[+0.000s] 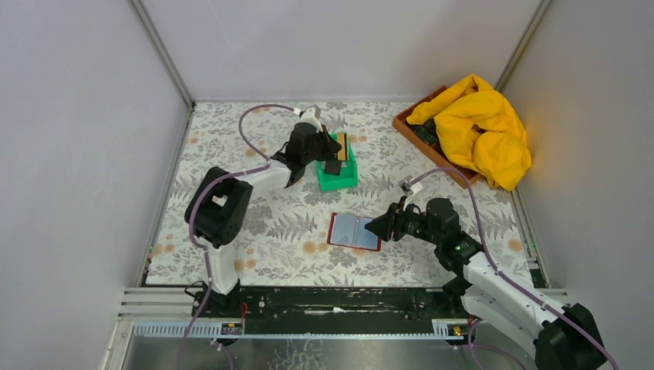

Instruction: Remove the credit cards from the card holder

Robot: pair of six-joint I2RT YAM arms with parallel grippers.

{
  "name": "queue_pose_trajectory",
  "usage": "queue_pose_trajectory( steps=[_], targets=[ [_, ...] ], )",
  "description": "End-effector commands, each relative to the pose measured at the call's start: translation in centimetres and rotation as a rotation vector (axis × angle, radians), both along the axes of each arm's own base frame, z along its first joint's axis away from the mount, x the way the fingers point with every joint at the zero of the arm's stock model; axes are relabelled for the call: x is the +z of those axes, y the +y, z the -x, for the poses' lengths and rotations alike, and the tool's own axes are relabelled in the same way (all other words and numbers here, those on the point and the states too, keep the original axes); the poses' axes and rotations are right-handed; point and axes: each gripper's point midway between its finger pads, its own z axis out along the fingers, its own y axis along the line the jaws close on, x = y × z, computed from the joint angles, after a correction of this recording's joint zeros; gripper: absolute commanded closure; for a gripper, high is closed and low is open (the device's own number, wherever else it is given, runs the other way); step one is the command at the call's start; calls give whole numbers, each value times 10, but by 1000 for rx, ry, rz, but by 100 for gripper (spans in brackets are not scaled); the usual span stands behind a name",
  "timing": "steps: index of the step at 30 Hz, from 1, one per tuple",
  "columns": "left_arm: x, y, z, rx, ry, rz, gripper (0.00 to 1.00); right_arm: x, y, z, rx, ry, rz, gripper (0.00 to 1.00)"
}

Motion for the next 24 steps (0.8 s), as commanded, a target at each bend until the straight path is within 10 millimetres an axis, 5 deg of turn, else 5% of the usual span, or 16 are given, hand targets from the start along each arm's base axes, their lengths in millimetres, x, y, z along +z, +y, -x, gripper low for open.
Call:
queue_pose_trajectory(
  steps=[1,7,13,18,24],
  targets=[
    [-13,6,-10,80,57,-8,100,12,-1,-7,-20,-63,-8,54],
    [-20,20,-9,132,68,-59,100,7,1,-8,-12,-52,1,54],
    [-33,11,-6,84,109,-60,100,4,5,-9,9,-40,0,54],
    [-39,4,-6,48,132,-58,76,2,3,-7,5,-39,1,54],
    [-33,9,-3,54,129,-80,64,0,3,-8,4,-37,4,54]
  ],
)
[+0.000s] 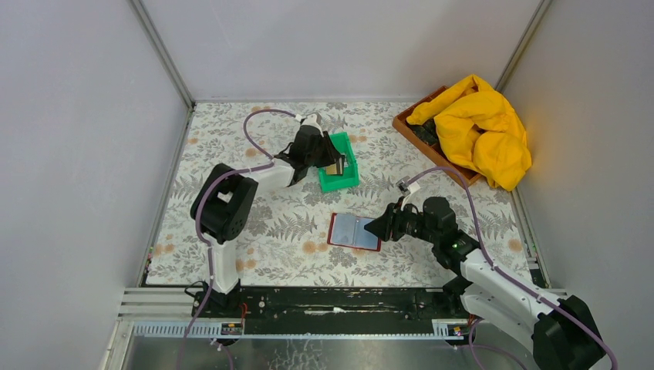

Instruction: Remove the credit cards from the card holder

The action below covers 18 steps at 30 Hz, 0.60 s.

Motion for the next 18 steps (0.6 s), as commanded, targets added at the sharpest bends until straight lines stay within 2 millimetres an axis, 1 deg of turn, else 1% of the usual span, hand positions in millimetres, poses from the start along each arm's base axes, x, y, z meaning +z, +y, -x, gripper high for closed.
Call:
queue_pose_trajectory(
  steps=[1,6,8,11,13,15,16,18],
  targets=[
    [17,3,-4,8,-33,-12,63,13,4,-4,14,-63,-26,54],
    [30,18,2,40,-74,-54,64,11,4,-4,17,-57,-27,54],
    [40,18,5,29,-96,-51,66,11,4,-4,17,-56,-27,54],
    [55,7,19,-3,-156,-65,68,8,2,-7,-8,-49,-16,54],
    [70,-4,33,-39,-229,-78,68,-1,0,-11,-35,-20,10,56],
    [81,-19,54,-95,-298,-85,65,-8,0,-13,-41,6,19,57],
    [84,-26,67,-126,-325,-87,63,-9,1,-13,-42,16,15,58],
    [84,-39,93,-174,-366,-98,62,-9,0,-16,-78,17,-4,64]
  ],
)
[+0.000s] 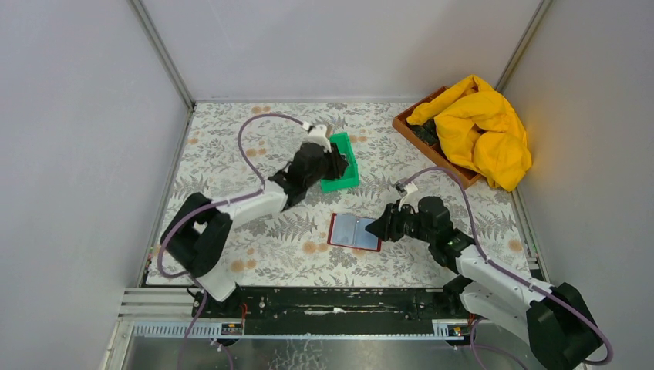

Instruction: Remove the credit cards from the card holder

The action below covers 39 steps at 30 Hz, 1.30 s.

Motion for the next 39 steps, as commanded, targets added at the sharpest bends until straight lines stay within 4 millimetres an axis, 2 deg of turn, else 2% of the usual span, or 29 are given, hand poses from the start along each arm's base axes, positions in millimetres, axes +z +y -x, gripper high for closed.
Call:
queue_pose_trajectory(
  steps=[1,3,4,6,7,10,11,12,13,14,16,17,19,24,28,34,39],
  targets=[
    [18,-28,45,-104,-175,-33,62,10,-2,-17,-97,-52,-56,70],
    [4,-30,66,-129,-163,-40,66,14,-8,-24,-159,-84,-70,92],
    [-5,-28,76,-134,-148,-32,71,14,-11,-27,-174,-90,-58,99],
    [-23,-16,91,-120,-121,-5,94,12,-9,-27,-151,-89,-21,100],
    [-30,-9,96,-102,-110,5,100,11,-8,-28,-136,-84,-1,100],
    [-47,8,110,-81,-84,3,100,11,-4,-31,-121,-106,41,100],
    [-50,15,113,-69,-76,-1,100,10,-3,-34,-142,-126,87,95],
    [-51,21,116,-50,-73,-5,98,8,-2,-36,-158,-152,146,86],
    [-49,28,118,-28,-74,-4,88,7,1,-37,-159,-171,202,80],
    [-49,36,119,2,-73,-6,73,6,5,-37,-152,-179,242,72],
    [-50,58,116,103,-67,-38,37,5,17,-38,-137,-188,282,52],
    [-53,67,113,142,-54,-65,28,-1,22,-38,-132,-182,307,45],
    [-57,81,111,183,-30,-97,19,-7,33,-41,-128,-177,359,39],
    [-69,117,107,281,70,-38,18,-19,63,-43,-116,-196,495,30],
    [-75,141,109,341,110,12,19,-31,76,-43,-121,-166,533,30],
    [-79,154,115,354,117,1,20,-51,83,-39,-105,-121,586,33],
    [-83,157,117,351,128,2,20,-63,87,-35,-88,-104,624,33]
  ],
)
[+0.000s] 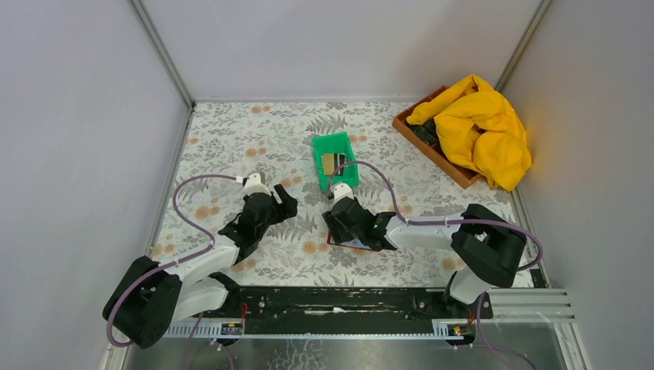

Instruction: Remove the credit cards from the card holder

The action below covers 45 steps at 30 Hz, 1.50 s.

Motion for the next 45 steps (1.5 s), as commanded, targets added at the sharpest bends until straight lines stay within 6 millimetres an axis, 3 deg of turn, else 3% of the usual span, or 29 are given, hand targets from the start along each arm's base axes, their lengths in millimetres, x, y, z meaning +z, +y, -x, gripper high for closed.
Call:
queue_pose_trajectory(
  steps=[1,5,12,21,26,30,37,42,45],
  targets=[
    [-5,3,3,1,15,10,20,7,10,-3,-20,-21,7,33],
    [-9,1,3,-11,26,9,20,2,5,0,-21,-25,42,33],
    [-10,-2,2,-25,31,11,20,-11,-11,6,-47,-8,100,45],
    [-11,-3,2,-35,35,10,20,-18,-20,8,-76,1,119,73],
    [-12,-5,3,-44,37,14,20,-10,-19,8,-90,-5,87,77],
    [-11,-11,3,-73,34,31,20,8,-13,7,-90,-24,17,83],
    [13,-52,10,-267,-58,156,19,38,-8,8,-92,-55,-101,87],
    [25,-93,22,-403,-86,152,29,43,-13,9,-102,-64,-117,89],
    [20,-120,33,-483,-53,154,38,42,-15,10,-109,-63,-123,89]
  ],
)
